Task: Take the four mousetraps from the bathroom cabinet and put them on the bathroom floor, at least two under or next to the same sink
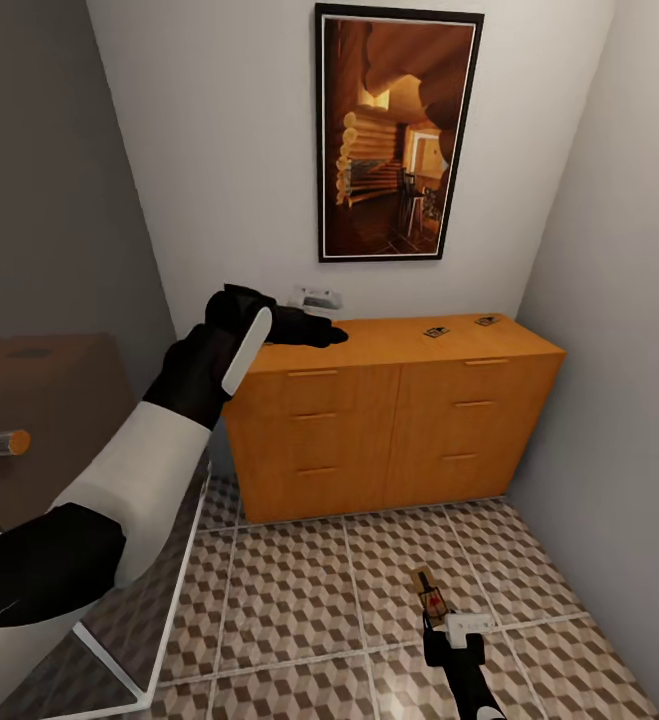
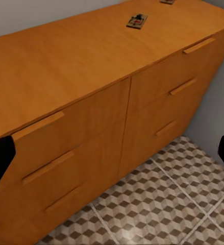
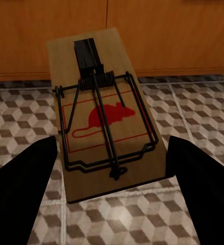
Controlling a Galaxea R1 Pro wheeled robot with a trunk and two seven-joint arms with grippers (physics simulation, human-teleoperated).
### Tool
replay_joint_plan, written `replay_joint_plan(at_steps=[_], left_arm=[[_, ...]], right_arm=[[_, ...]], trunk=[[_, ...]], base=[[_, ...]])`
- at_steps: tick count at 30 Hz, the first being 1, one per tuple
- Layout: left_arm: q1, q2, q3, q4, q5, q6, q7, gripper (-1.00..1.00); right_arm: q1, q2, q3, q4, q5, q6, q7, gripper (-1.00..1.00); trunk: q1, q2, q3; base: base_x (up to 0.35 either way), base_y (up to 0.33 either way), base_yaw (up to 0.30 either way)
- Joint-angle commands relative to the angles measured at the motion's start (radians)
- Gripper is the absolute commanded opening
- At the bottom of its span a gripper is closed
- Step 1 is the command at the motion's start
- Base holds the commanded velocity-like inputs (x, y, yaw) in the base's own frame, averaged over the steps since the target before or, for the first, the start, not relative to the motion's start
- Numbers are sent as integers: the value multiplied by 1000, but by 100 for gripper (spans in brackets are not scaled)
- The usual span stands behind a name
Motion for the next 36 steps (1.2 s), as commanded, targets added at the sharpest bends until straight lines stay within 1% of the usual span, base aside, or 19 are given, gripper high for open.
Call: replay_joint_plan(at_steps=[1, 6, 14, 17, 20, 25, 36], left_arm=[[0, 0, 0, 2, -1, 4, -3, 100], [1, 0, 0, 20, -1, 4, -4, 100], [1, 0, -1, 41, -1, 3, -4, 100], [1, 0, -9, 50, -1, 3, -4, 100], [1, 0, -26, 57, -1, 2, -4, 100], [1, 0, -31, 62, -1, 1, -4, 100], [1, 0, -32, 62, -1, 1, -4, 100]], right_arm=[[-1, 1, 9, 1, -1, -2, -8, -100], [-1, 4, 10, 1, -1, -2, -8, -100], [-1, 9, 10, 1, -1, -2, -8, -100], [-1, 9, 10, 1, -1, -2, -8, -100], [-1, 8, 10, 1, -2, -2, -8, -100], [-1, 9, 10, 1, -2, -2, -8, -100], [-1, 8, 10, 1, -2, -2, -8, -100]], trunk=[[0, -1, -2], [0, -1, -7], [0, -1, -9], [0, -1, -9], [0, -1, -9], [0, -1, -4], [0, -1, 7]], base=[[131, 0, 0], [235, 0, 0], [318, 0, 0], [326, 0, 0], [259, 0, -11], [95, 0, -154], [8, 0, -205]])
